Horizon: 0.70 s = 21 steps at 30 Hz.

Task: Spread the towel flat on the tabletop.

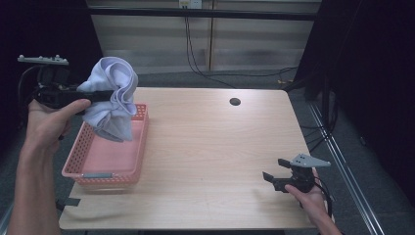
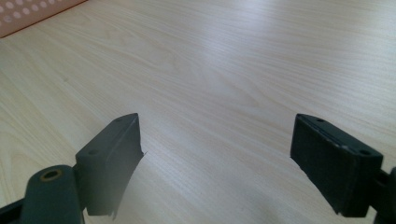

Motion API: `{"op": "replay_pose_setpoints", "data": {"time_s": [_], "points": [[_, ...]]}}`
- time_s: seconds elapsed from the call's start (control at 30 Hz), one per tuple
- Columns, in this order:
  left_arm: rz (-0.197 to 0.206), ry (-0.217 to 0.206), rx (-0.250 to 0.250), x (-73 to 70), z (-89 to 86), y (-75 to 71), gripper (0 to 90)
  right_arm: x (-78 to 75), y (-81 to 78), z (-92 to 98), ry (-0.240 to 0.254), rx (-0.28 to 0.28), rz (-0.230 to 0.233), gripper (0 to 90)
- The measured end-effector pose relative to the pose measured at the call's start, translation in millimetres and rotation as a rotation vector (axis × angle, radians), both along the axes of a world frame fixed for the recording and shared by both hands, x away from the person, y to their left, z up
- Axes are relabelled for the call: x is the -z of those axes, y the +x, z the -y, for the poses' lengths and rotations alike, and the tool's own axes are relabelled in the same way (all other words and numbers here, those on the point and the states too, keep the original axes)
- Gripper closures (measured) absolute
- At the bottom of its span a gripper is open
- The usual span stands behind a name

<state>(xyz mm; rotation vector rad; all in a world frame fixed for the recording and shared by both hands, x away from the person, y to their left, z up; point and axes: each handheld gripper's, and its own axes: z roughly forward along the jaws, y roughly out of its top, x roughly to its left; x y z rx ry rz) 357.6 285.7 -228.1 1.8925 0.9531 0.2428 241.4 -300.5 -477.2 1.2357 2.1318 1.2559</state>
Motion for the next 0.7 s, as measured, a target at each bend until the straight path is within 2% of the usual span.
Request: {"op": "replay_pose_setpoints", "data": {"time_s": [0.07, 0.17, 0.33, 0.43, 0.7], "points": [[0.003, 0.000, 0.004, -3.2, 8.2, -1.2, 62.8, -0.1, 0.7, 0.0, -0.002, -0.003, 0.002, 16.1], [0.014, -0.005, 0.042, -4.2, 22.4, -1.7, 62.7, 0.3, 1.8, -0.9, -0.001, -0.001, -0.004, 16.1], [0.010, 0.004, 0.098, -3.4, 49.7, 1.2, 62.6, -0.7, 0.7, -2.4, -0.004, -0.014, -0.003, 16.1], [0.004, -0.013, 0.135, 1.1, 68.3, 2.8, 62.5, -1.2, -0.7, -1.5, -0.006, -0.019, 0.001, 16.2], [-0.030, -0.016, 0.235, 22.0, 115.7, 8.1, 62.3, -1.8, -0.5, 0.0, 0.007, -0.022, -0.002, 17.2]]}}
